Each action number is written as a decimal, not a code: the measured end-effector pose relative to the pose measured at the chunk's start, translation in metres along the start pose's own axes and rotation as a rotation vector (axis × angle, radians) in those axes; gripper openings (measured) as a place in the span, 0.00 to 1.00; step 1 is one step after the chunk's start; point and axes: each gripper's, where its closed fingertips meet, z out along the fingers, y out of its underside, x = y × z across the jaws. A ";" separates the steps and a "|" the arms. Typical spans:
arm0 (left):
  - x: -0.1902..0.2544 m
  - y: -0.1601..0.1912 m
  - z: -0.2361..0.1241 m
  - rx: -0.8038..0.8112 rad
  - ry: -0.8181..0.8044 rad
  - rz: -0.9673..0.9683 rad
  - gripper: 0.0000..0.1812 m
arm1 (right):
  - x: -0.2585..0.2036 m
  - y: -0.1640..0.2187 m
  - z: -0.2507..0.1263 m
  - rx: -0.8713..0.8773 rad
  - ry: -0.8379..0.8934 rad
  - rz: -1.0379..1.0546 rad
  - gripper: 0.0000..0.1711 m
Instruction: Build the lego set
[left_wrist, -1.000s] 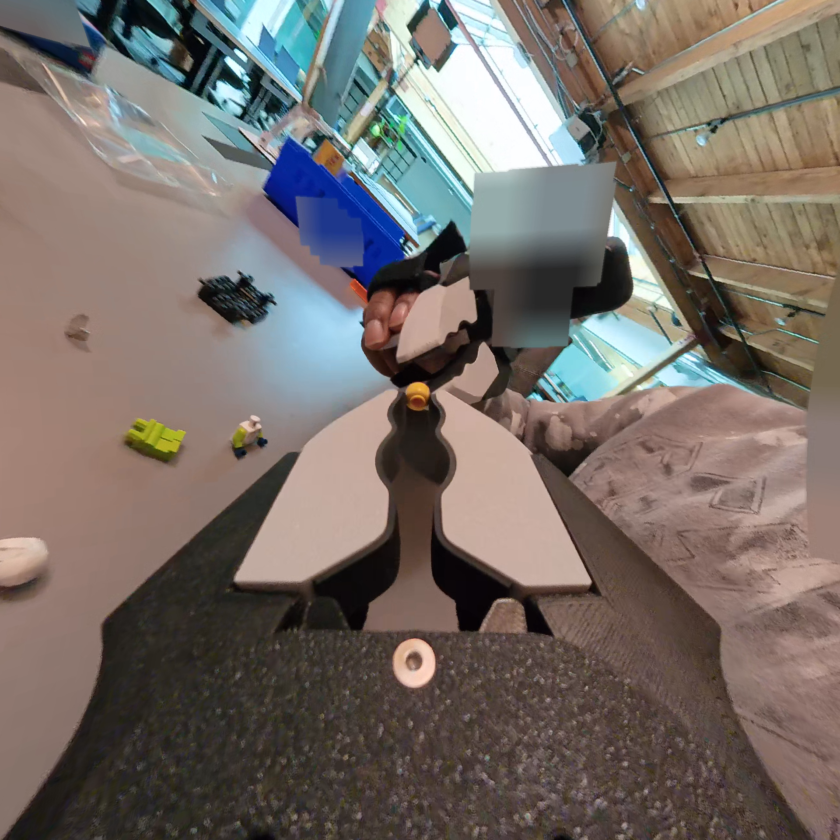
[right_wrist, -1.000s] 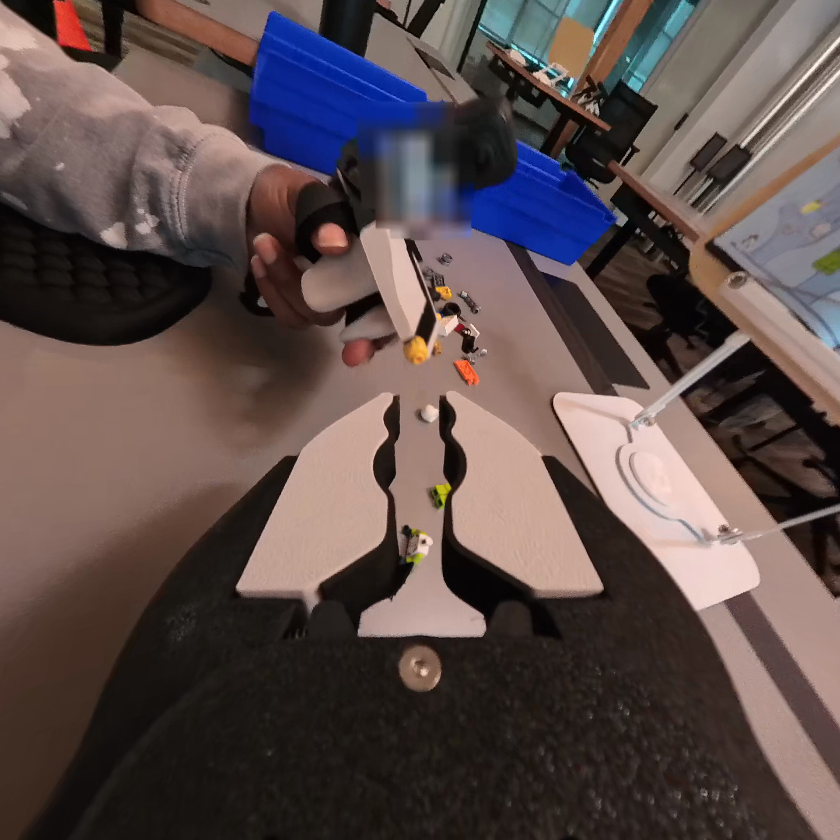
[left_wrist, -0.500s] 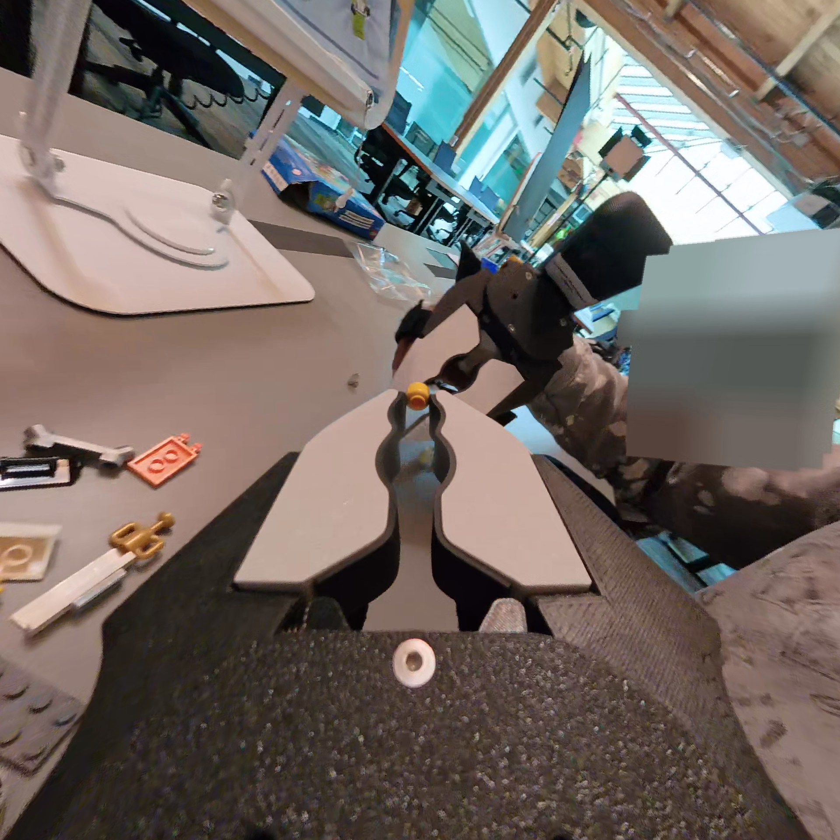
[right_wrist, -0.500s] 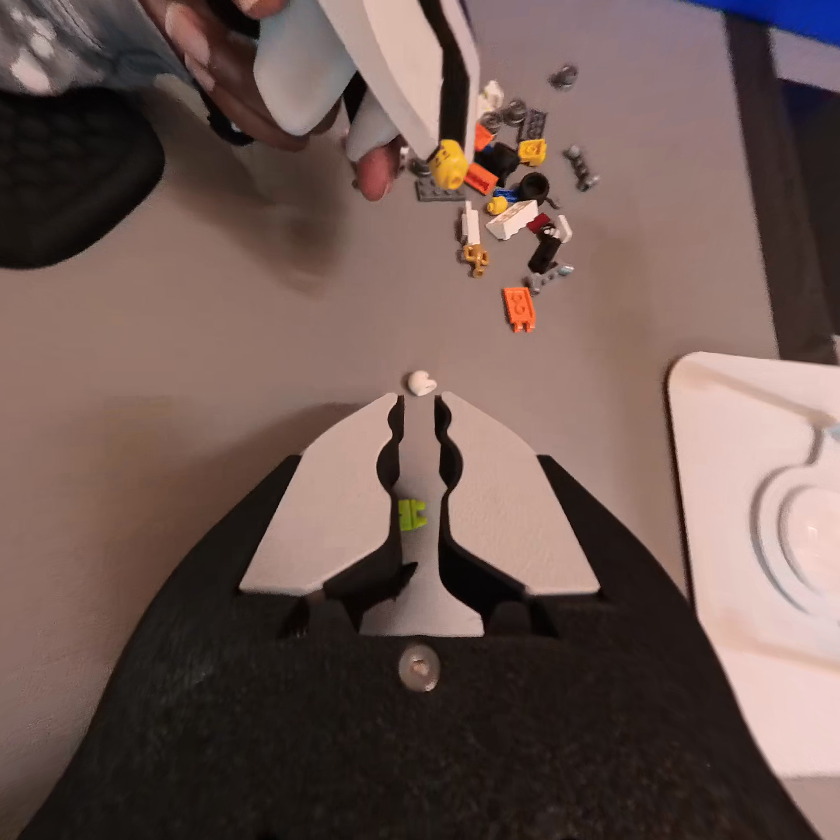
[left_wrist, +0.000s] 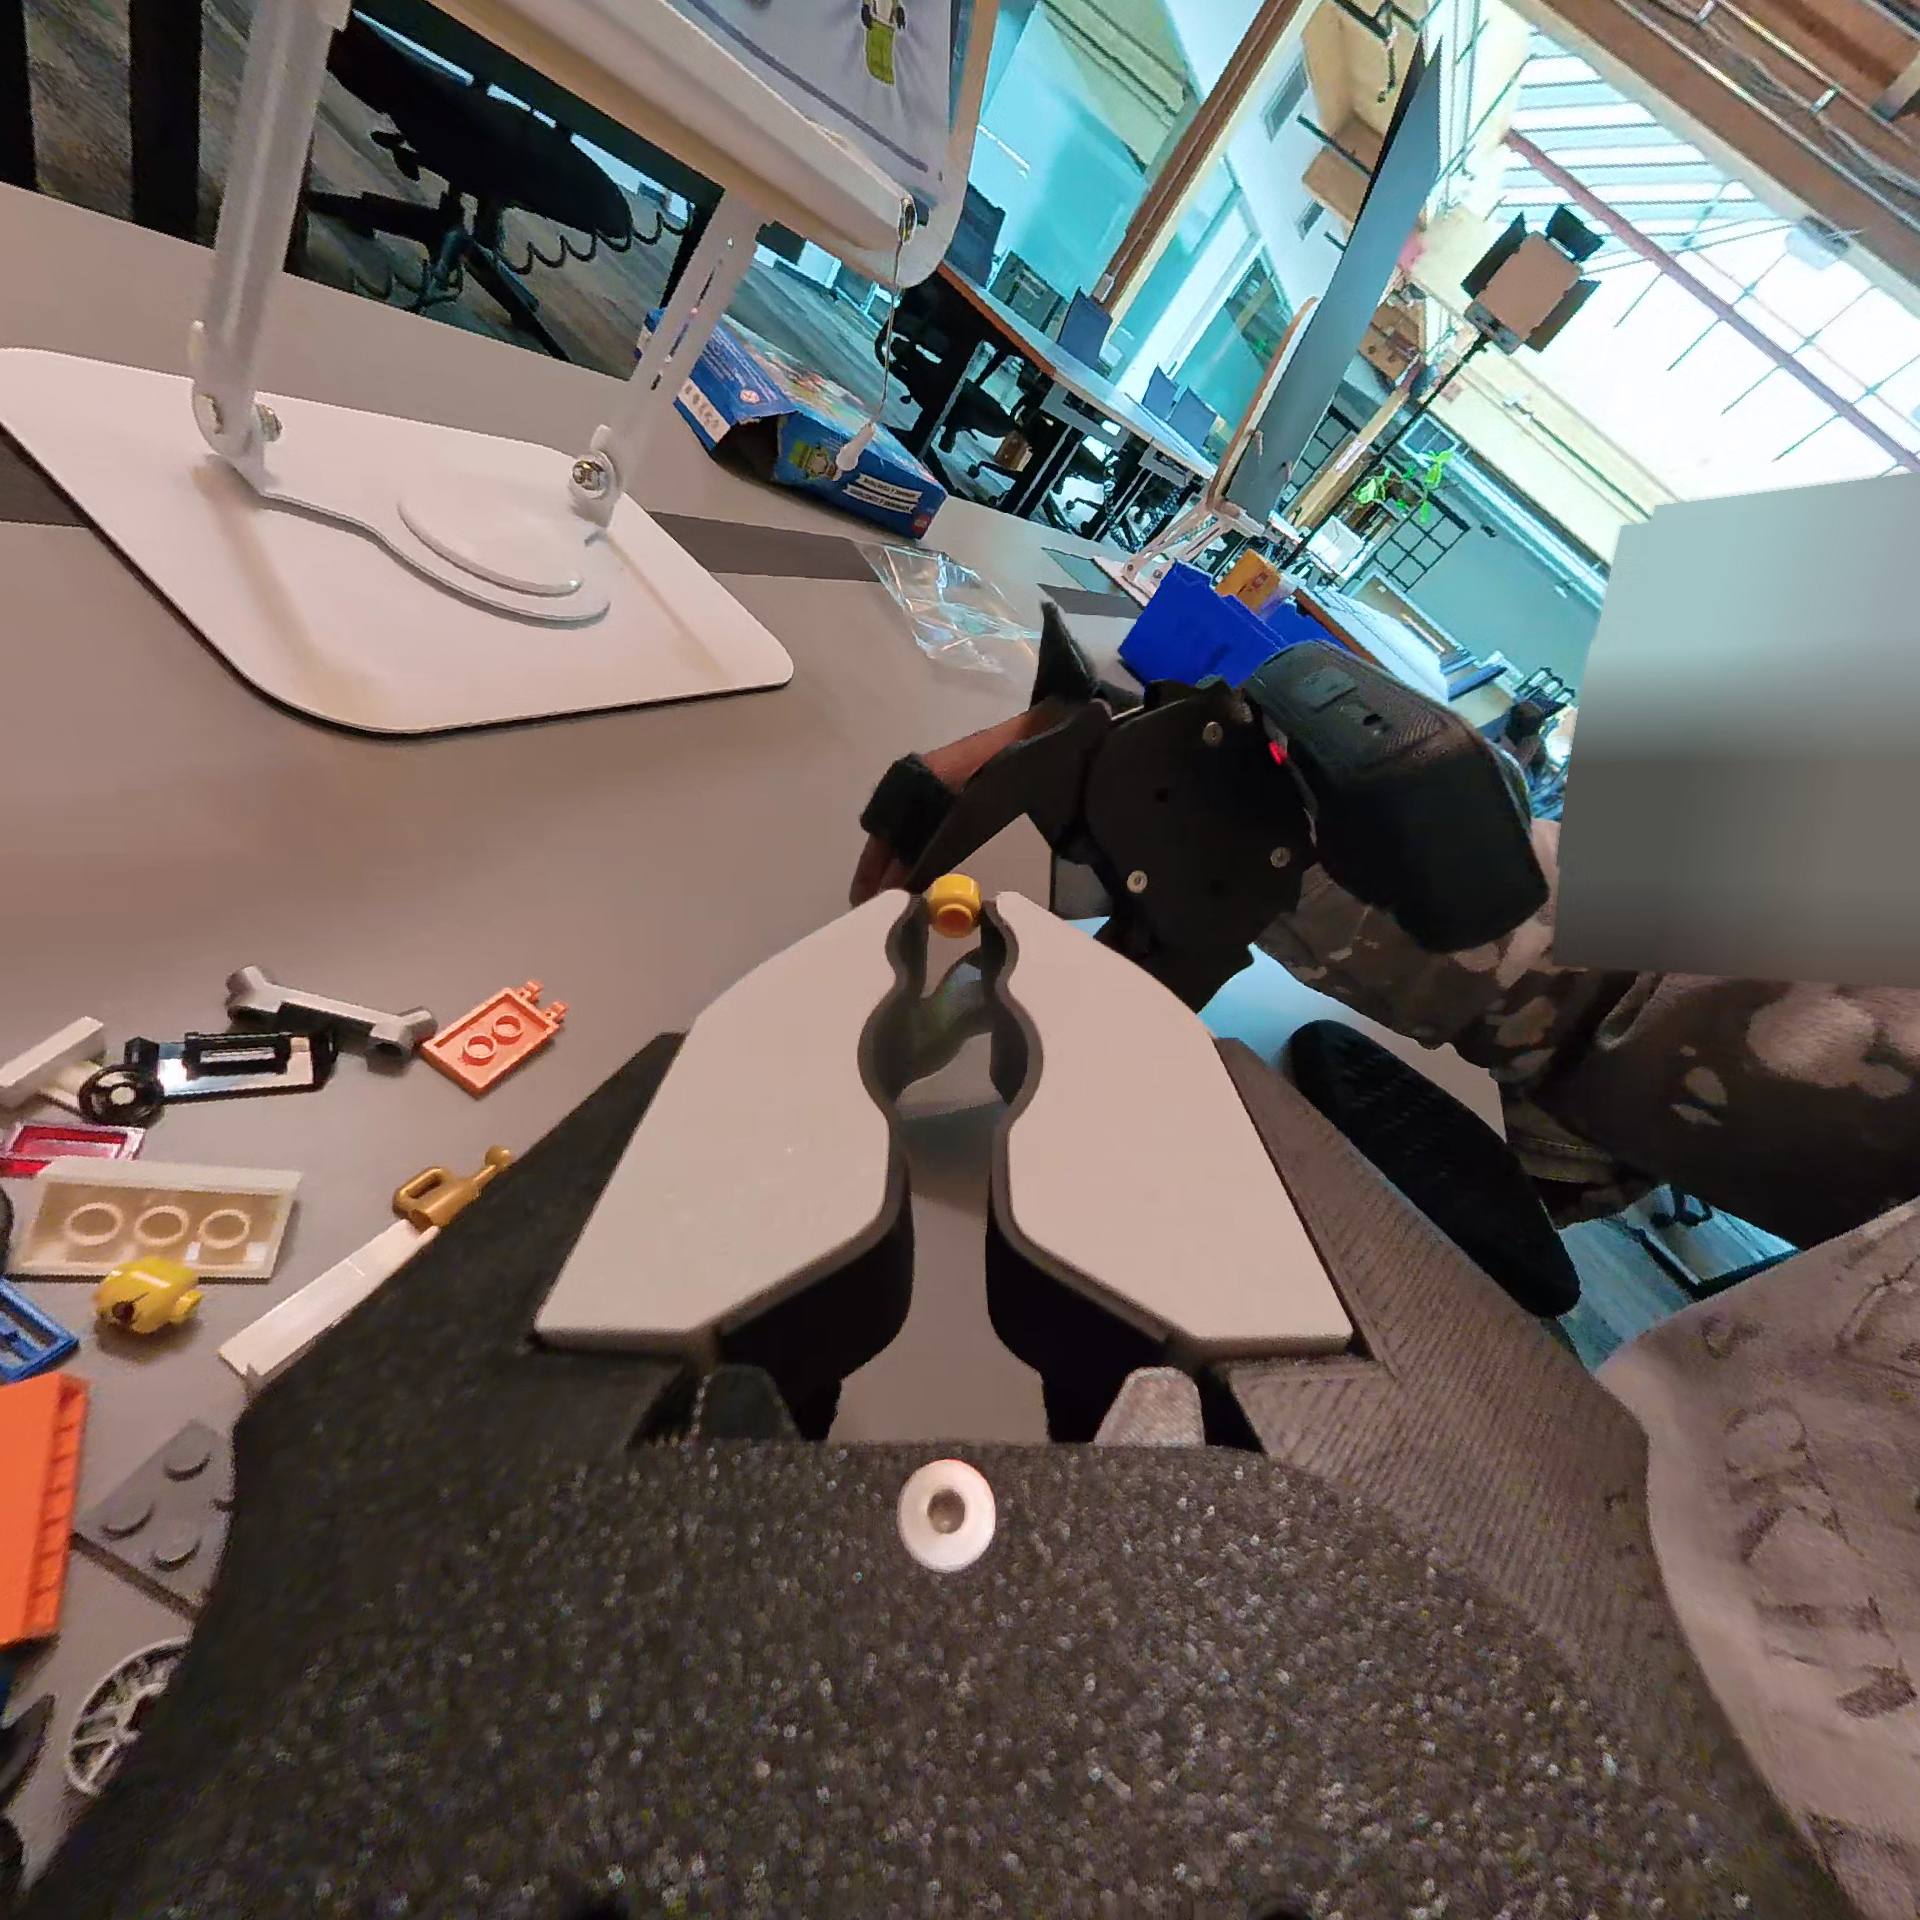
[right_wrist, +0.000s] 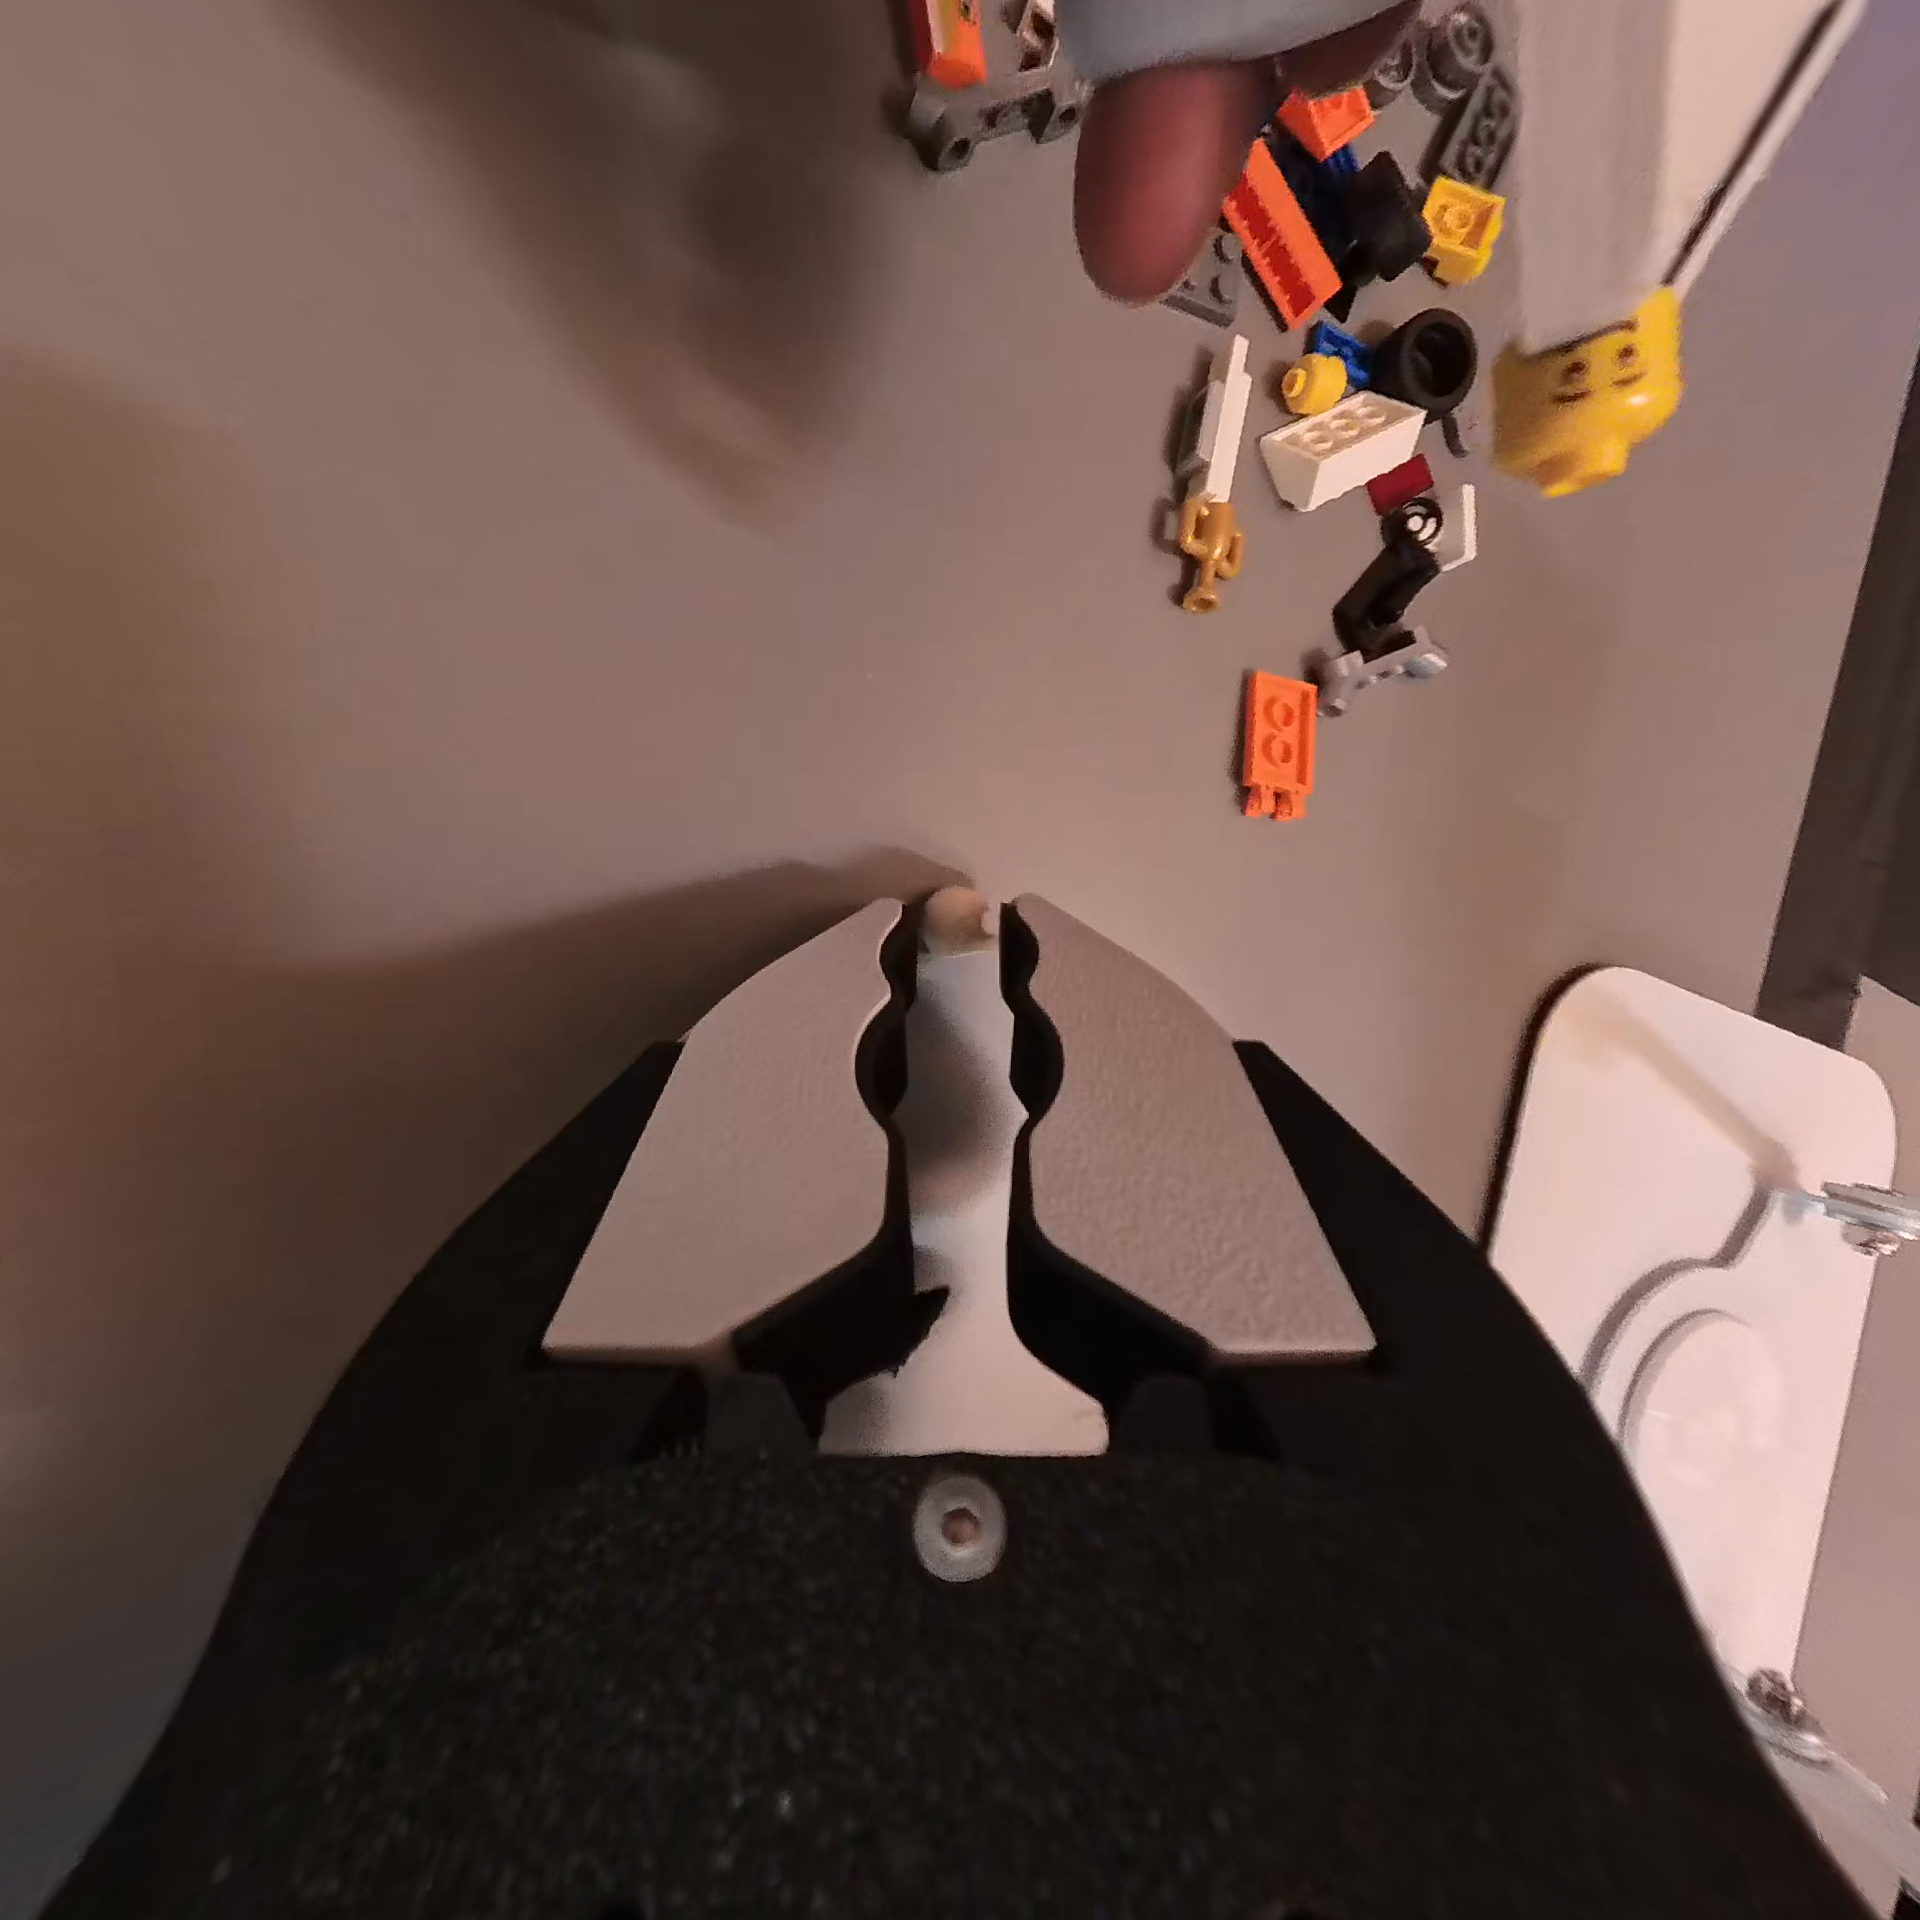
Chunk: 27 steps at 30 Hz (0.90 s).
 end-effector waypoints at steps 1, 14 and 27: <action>0.000 0.000 0.000 -0.001 -0.002 0.005 0.05 | 0.000 0.000 0.002 -0.002 0.002 -0.003 0.08; 0.000 0.002 0.000 -0.017 -0.004 0.029 0.05 | -0.050 -0.017 -0.027 0.192 -0.038 0.310 0.07; 0.007 0.014 0.010 -0.057 0.011 0.043 0.05 | -0.085 0.033 -0.054 0.129 0.091 0.489 0.08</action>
